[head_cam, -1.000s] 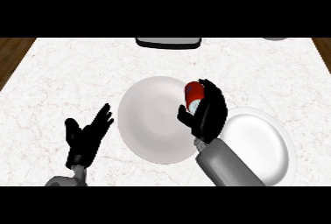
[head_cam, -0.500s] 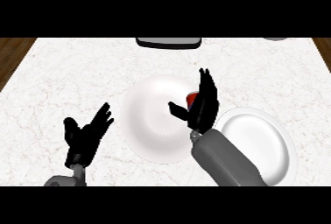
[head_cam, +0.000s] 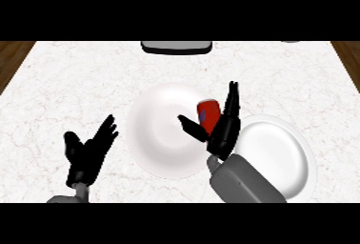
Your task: Pick the can from the plate and place it in the plate
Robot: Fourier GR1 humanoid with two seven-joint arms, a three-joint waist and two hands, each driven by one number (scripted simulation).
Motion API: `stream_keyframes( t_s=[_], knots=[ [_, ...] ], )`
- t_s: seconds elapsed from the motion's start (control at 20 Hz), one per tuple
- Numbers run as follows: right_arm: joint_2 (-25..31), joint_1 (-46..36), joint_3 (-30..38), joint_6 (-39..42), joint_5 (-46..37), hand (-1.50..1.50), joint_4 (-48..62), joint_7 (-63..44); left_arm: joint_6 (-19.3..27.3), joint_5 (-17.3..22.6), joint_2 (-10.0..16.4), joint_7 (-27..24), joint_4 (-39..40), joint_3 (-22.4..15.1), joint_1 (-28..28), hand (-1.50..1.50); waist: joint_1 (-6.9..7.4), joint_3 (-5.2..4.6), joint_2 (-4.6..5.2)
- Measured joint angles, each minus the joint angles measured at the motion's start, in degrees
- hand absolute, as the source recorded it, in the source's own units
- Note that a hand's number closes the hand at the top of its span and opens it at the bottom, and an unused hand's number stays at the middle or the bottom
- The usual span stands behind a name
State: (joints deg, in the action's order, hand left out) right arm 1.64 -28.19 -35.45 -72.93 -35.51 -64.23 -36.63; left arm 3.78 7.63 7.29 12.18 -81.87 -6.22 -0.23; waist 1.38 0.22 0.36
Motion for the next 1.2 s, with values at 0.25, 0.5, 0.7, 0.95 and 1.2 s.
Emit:
stream_keyframes(
  t_s=[0.25, 0.5, 0.7, 0.95, 1.2],
  knots=[
    [3.62, 9.89, -7.28, -1.21, 8.06, -1.5, -12.8, 6.98, 1.06, -0.84, -0.76, 0.55, -0.58, -0.29, 0.45, 0.0, -0.84, -0.05, -0.23],
    [8.47, 18.79, -14.32, -1.55, 14.17, -1.5, -22.09, 14.53, 0.74, -0.87, -0.65, -0.27, -1.05, 0.31, 1.65, 0.0, -1.13, -0.05, -0.37],
    [11.69, 25.19, -17.27, -0.96, 15.19, -1.5, -26.81, 18.67, 0.28, -0.89, -0.63, 0.35, -1.87, 0.6, 2.16, 0.0, -1.33, -0.1, -0.44],
    [13.54, 31.72, -18.73, 1.25, 11.46, -1.5, -29.9, 18.93, 0.1, -1.23, -0.37, 2.41, -3.3, 1.04, 2.02, 0.0, -1.5, -0.2, -0.44],
    [12.54, 36.23, -19.82, 1.52, 10.68, -1.5, -28.57, 22.49, -0.7, -1.35, -0.87, 1.51, -2.88, 1.6, 2.94, 0.0, -1.45, -0.21, -0.41]
  ],
)
